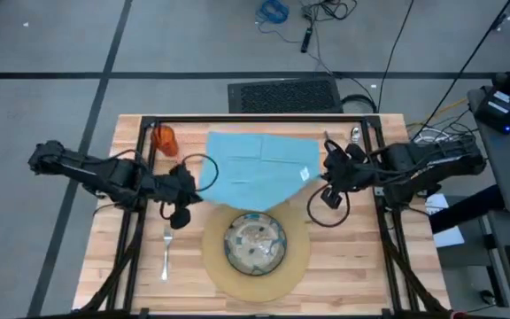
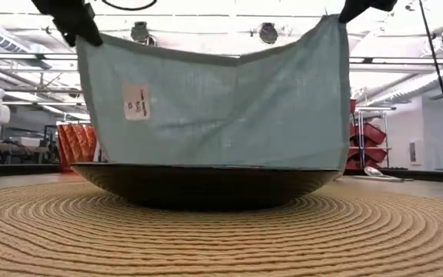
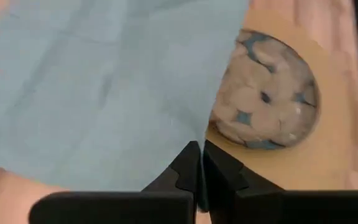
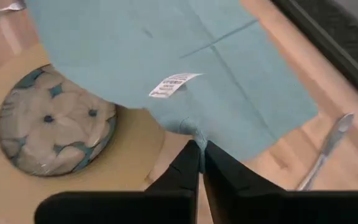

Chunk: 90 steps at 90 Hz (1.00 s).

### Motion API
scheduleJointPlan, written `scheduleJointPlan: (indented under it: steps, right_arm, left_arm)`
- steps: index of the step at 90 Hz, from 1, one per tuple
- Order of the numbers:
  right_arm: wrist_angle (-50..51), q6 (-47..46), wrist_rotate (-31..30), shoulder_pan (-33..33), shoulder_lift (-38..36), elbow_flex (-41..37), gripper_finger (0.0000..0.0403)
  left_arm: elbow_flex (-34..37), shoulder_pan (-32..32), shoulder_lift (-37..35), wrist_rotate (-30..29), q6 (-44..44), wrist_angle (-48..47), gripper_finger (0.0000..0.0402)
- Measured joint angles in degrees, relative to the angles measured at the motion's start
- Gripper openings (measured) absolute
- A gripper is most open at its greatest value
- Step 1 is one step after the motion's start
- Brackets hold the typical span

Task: Set table place
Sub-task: Fold the blue napkin

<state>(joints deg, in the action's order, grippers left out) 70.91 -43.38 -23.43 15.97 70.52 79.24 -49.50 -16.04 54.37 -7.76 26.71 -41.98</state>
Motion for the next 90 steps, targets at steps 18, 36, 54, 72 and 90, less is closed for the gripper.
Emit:
scheduleJointPlan:
  steps: [18,36,54,72,90]
  right_arm:
    - [-2.18,-5.7,2.49,5.24,2.52,-2.4,0.0]
    - [-7.42,-9.96,4.35,8.16,3.38,-8.24,0.0]
    - [-11.63,-10.64,5.82,8.81,3.41,-11.78,0.0]
    - [-12.07,-10.4,7.14,8.78,3.41,-12.13,0.0]
    - [-12.5,-10.07,11.87,8.8,3.41,-12.13,0.0027]
  left_arm:
    - [2.08,-2.79,0.0,0.52,2.92,3.11,0.0]
    - [2.16,-4.07,0.0,0.29,5.52,3.0,0.0]
    - [2.16,-4.1,1.67,1.21,4.67,2.46,0.0035]
    - [2.16,-4.1,5.95,3.04,6.84,2.56,0.0138]
    - [2.16,-4.1,7.74,3.57,10.06,3.14,0.0226]
